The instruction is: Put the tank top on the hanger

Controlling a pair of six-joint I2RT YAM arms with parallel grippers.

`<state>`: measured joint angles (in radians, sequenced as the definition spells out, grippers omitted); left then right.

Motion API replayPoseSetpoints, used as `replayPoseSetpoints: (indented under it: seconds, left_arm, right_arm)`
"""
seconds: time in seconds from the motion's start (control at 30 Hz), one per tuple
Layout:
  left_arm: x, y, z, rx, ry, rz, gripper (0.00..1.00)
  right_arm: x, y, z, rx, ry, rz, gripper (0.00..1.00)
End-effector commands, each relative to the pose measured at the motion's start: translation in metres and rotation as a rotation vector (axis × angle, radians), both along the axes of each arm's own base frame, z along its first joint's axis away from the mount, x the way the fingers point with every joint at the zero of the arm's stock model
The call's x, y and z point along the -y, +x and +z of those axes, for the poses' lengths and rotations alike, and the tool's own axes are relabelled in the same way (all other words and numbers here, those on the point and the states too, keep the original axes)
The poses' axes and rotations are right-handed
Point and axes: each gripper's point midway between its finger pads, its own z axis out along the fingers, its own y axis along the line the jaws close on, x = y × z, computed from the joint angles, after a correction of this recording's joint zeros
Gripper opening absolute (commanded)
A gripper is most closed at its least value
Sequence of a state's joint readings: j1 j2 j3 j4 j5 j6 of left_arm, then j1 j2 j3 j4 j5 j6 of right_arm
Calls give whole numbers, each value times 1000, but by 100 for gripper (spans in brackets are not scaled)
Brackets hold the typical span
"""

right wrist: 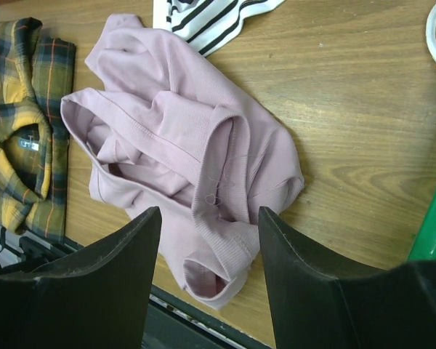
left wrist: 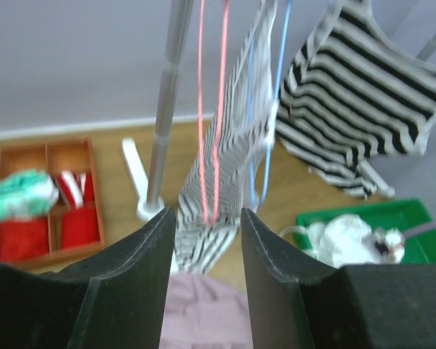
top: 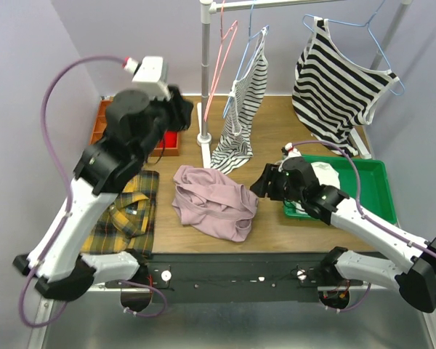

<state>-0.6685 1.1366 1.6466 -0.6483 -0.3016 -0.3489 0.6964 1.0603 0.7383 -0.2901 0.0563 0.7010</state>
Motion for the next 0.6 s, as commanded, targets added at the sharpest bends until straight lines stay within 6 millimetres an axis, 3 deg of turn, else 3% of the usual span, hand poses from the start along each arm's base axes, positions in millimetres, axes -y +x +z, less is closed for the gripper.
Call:
replayPoseSetpoints:
  seconds: [0.0, 0.03, 0.2, 0.37, 0.57]
  left_arm:
    - [27, 48, 26, 74, 142, -29, 49]
    - [35, 58, 34, 93, 144, -40, 49]
    - [54, 89, 37, 107, 238, -77, 49]
    - [70, 117, 30, 110, 249, -89, 46]
    - [74, 139, 14, 92, 289, -53, 45]
  right_arm:
    - [2, 4, 3, 8, -28, -4, 64]
    - [1, 4, 3, 6, -24, 3, 64]
    - [-3, 4, 7, 5, -13, 19, 63]
    - [-4, 5, 13, 15, -9, 25, 63]
    - [-6, 3, 18, 24, 8, 32, 63]
